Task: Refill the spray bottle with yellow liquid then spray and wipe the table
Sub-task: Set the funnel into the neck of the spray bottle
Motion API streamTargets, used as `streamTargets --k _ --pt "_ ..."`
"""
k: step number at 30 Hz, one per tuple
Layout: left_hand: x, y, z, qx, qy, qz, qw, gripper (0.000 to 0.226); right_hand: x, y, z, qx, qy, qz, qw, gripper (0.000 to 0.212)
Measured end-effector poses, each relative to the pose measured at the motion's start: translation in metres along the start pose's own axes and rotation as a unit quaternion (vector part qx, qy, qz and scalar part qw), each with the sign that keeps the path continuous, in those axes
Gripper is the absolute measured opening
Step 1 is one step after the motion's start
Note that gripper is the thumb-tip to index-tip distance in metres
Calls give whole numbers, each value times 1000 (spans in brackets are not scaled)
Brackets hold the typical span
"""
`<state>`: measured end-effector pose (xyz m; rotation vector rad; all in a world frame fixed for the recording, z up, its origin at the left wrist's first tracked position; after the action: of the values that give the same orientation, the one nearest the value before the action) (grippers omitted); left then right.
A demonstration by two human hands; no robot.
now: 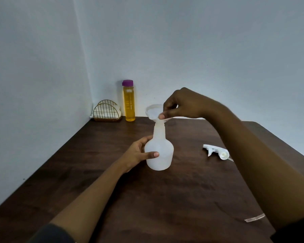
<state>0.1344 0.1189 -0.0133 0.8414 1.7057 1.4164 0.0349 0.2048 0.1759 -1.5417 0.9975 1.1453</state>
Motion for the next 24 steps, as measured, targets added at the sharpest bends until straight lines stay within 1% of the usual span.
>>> streamTargets --k 2,5,6,7,8,9,10,11,12,13,14,16,21,24 --pt "1 0 0 4 -2 -4 1000 72 4 -8 -4 9 51 24 998 36" --pt "1 0 1 4 -1 -6 1000 76 3 -13 -5 54 147 89 984 43" --pt "1 -1 1 4 0 -7 1000 75 0 -13 -4 56 173 83 980 44" --pt "1 -1 0 3 1 -8 1000 74 -3 -12 -3 52 181 48 981 43" --pt "1 -1 0 2 2 -10 1000 73 -6 -8 -2 45 164 -9 985 41" --pt "1 -2 0 1 4 -11 1000 73 -6 -3 -3 40 117 -71 990 44" --pt "1 -2 0 1 3 -10 1000 74 -3 1 -4 44 46 -122 990 52" --pt "1 -2 0 1 2 -8 1000 75 2 4 -5 53 -32 -150 987 62" --pt "1 -3 0 1 1 -5 1000 73 8 7 -7 63 -100 -153 981 72" --pt "0 -3 0 2 3 -3 1000 71 12 9 -9 69 -147 -146 976 78" --pt "0 -3 0 2 4 -3 1000 69 13 11 -12 75 -168 -143 972 80" --pt "0 -2 0 1 1 -2 1000 68 12 14 -18 94 -158 -145 972 78" --pt "0 -3 0 0 8 -7 1000 73 12 14 -17 112 -83 -84 987 81" --pt "1 -3 0 0 7 -14 1000 75 14 10 -13 118 -34 -66 990 81"
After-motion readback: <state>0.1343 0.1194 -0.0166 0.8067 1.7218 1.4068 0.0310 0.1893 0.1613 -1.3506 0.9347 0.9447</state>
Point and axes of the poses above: each hand's wrist, its own z-axis away from the middle knuckle, its own x-axis out of the palm, y = z × x, the point moved 6 cm from there along -z, towards the middle knuckle, and after that the axes turned 7 degrees about -y, right-handed, at the moved point
